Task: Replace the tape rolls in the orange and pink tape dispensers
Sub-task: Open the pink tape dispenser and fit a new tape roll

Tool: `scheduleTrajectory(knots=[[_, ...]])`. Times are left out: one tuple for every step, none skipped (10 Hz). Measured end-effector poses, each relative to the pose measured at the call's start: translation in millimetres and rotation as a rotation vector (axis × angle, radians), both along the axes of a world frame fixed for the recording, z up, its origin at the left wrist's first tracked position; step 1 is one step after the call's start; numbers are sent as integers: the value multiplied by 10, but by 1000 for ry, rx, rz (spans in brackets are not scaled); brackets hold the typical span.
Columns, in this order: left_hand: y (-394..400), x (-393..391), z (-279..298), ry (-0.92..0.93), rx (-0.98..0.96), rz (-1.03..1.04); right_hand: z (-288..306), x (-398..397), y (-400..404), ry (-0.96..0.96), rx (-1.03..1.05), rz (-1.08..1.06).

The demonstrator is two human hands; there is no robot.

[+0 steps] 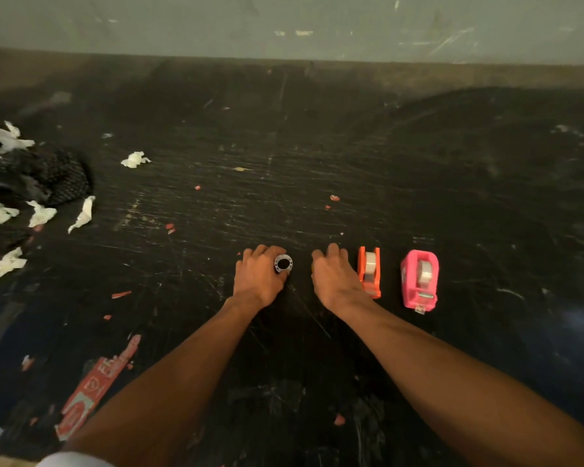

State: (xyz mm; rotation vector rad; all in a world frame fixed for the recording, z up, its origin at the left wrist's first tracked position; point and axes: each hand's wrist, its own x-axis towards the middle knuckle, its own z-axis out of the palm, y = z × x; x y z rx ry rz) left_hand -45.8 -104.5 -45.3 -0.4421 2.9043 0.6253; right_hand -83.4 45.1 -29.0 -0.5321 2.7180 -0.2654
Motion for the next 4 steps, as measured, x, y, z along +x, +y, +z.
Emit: scheduleTrajectory(knots=[[-16,-5,14,-33,25,5,4,-15,-17,-6,-19,-28],[14,61,56,-90,55,2,85,57,-1,5,-91,-61],[2,73,167,-59,93,71,212,102,37,58,-114,-62],[117,271,235,-16,143,33,322,339,103,79,-75,-56]])
